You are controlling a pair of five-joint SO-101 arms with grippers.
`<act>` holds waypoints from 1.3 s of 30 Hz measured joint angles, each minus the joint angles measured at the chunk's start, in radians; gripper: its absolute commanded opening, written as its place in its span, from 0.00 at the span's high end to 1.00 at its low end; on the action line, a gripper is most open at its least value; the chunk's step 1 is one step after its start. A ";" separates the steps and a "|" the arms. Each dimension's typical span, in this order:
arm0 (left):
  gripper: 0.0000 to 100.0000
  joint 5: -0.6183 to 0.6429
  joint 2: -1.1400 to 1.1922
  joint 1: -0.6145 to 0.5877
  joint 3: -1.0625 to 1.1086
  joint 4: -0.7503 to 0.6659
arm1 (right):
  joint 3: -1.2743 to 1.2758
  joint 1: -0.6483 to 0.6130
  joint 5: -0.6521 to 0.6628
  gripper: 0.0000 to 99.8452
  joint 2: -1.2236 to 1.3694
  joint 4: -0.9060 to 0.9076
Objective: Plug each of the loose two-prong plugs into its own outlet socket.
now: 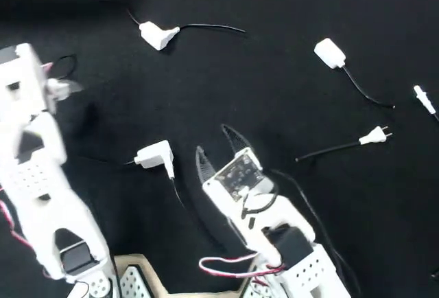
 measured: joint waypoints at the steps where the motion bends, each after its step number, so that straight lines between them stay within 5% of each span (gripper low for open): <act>1: 0.53 0.000 0.000 -0.038 0.000 0.000 | 0.000 -0.012 0.000 0.77 0.015 -0.012; 8: 0.53 -0.100 0.000 -0.270 0.086 0.000 | -0.060 -0.091 0.000 0.77 0.269 -0.143; 18: 0.53 -0.115 0.008 -0.296 0.262 -0.005 | -0.555 -0.160 0.000 0.77 1.109 -0.212; 30: 0.53 -0.123 0.094 -0.299 0.198 -0.002 | -1.421 -0.232 -0.110 0.77 1.990 0.221; 39: 0.53 -0.123 0.097 -0.299 0.195 -0.002 | -1.824 -0.233 0.256 0.77 2.236 0.557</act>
